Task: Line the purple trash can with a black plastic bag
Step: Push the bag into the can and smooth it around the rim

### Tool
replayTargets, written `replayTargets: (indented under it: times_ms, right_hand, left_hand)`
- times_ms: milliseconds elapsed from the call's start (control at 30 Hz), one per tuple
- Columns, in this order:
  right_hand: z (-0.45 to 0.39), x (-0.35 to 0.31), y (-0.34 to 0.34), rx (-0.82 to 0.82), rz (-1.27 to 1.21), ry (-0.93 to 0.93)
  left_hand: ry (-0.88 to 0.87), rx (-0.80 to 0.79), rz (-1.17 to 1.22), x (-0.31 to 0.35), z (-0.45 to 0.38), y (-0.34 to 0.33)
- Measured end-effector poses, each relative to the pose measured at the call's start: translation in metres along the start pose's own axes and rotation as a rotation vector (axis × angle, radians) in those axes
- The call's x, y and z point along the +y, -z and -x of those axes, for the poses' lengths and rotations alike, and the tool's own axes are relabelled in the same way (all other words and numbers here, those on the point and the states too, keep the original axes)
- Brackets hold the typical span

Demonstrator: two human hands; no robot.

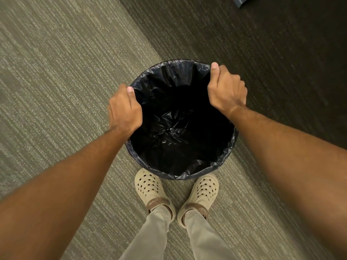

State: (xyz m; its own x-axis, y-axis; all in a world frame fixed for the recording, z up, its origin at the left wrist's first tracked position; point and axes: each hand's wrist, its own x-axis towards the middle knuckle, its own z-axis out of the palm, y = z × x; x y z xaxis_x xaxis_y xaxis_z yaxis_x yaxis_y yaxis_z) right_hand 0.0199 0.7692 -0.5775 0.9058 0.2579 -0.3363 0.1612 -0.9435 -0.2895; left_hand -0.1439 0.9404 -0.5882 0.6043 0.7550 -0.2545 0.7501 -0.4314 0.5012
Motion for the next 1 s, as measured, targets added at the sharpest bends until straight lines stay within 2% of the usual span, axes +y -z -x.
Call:
replayTargets:
  times_ms: [100,267,467,600,767,1000]
  right_hand:
    - [0.013,0.011,0.004,0.016,-0.058,-0.026]
    - [0.069,0.044,0.01,0.06,-0.209,-0.219]
    - [0.148,0.059,0.002,-0.069,-0.551,-0.531]
    - [0.177,0.052,-0.01,-0.152,-0.774,-0.688]
    - [0.164,0.062,-0.009,-0.084,-0.91,-0.718]
    - [0.1,0.095,0.024,0.064,-0.964,-0.71]
  left_hand:
    - [0.053,-0.053,0.032,0.0,0.005,0.01]
    - [0.107,-0.076,0.016,0.001,0.036,0.029]
    - [0.287,-0.162,0.027,-0.006,0.082,0.037]
    - [0.307,-0.272,0.034,-0.013,0.093,0.038]
    - [0.278,-0.27,0.06,0.008,0.085,0.044]
    - [0.152,-0.252,0.101,0.086,0.045,0.03]
